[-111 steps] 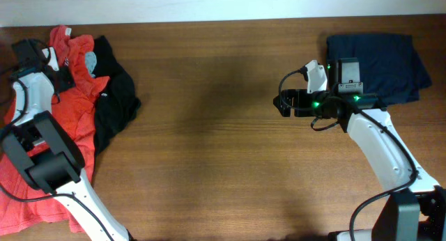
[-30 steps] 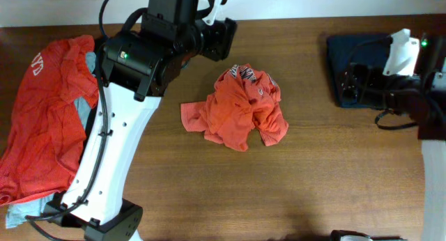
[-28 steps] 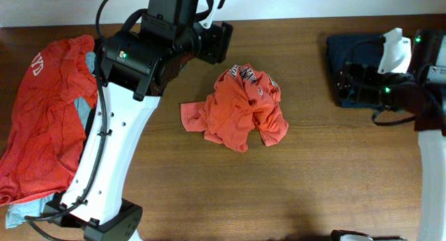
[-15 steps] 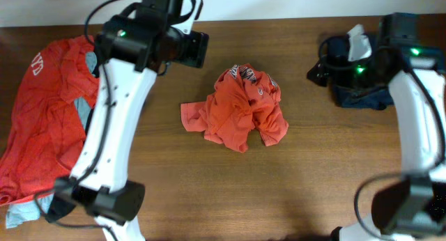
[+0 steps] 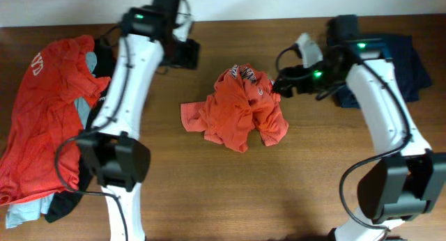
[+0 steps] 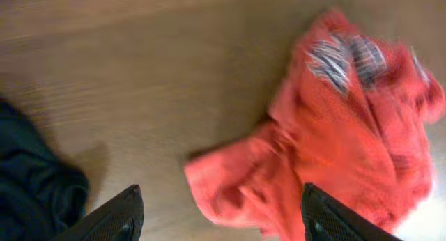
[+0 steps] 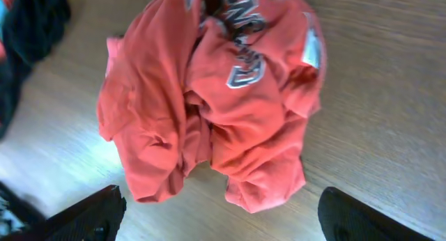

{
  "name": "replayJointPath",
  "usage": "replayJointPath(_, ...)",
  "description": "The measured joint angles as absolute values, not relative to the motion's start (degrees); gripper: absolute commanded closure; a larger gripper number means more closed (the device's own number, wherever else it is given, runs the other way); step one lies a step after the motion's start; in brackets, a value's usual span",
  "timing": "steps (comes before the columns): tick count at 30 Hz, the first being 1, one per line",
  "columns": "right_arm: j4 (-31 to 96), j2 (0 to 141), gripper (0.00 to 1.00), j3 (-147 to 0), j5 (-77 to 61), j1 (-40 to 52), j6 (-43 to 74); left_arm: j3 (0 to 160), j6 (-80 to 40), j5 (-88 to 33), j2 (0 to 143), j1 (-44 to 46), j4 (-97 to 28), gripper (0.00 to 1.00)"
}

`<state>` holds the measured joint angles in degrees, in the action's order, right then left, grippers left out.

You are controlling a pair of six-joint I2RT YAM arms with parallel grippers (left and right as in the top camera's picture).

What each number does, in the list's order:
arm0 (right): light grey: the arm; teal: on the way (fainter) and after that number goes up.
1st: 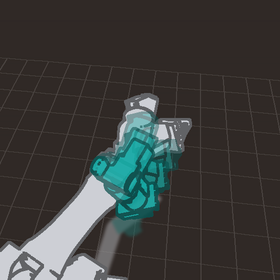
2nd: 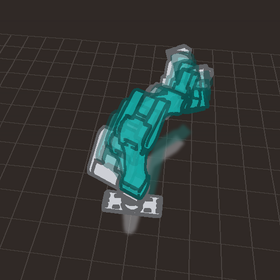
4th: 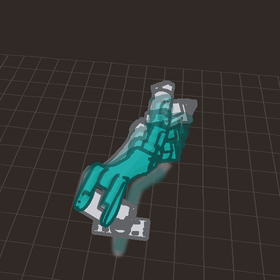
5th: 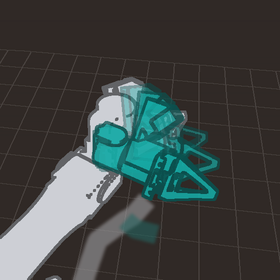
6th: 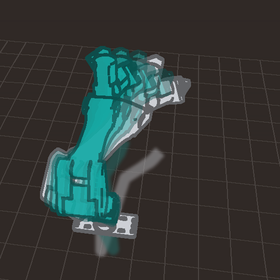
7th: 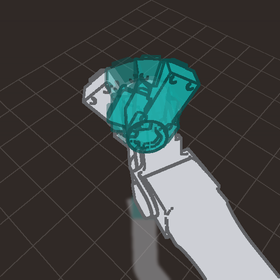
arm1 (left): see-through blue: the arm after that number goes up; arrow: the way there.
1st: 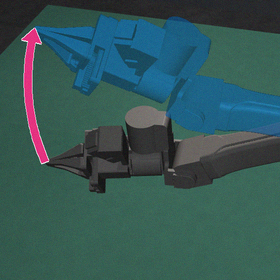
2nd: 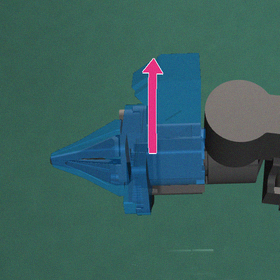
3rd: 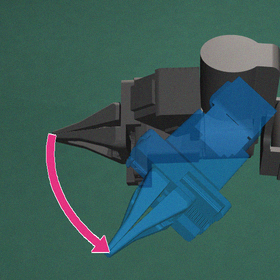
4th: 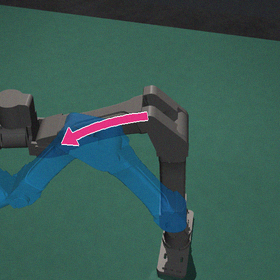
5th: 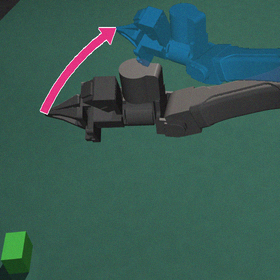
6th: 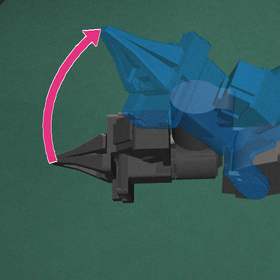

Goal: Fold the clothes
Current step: 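Lower the right gripper onto the crumpled orange shirt and grasp it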

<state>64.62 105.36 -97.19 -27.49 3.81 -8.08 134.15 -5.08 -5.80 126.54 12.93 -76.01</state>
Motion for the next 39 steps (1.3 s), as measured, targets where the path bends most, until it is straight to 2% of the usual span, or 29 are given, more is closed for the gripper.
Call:
replayJointPath(10,59.0,105.4,0.10,-97.2,-14.0,19.9,-5.1,134.2,-10.0,-10.6,126.6,-1.9,-72.8,0.24)
replayJointPath(12,57.7,105.4,0.16,-97.2,-9.3,24.1,-2.2,134.2,-10.2,-10.6,126.6,-2.8,-72.8,0.24)
replayJointPath(15,56.7,105.4,0.29,-97.2,-1.6,30.1,5.4,134.2,-10.2,-10.8,126.6,-3.5,-72.6,0.24)
replayJointPath(19,55.8,105.5,0.32,-97.2,6.1,36.3,18.4,134.2,-10.2,-11.0,126.6,-4.2,-72.6,0.24)
replayJointPath(25,53.4,109.8,0.34,-97.2,10.4,39.8,29.8,134.2,-10.2,-11.1,126.6,-4.9,-72.6,0.24)
replayJointPath(32,51.7,117.4,0.39,-97.2,11.5,41.7,33.3,134.2,-10.2,-10.9,126.6,-4.9,-72.6,0.24)
replayJointPath(39,52.4,117.7,0.46,-97.2,13.1,41.5,34.2,134.2,-10.2,-10.9,126.6,-4.9,-72.6,0.24)
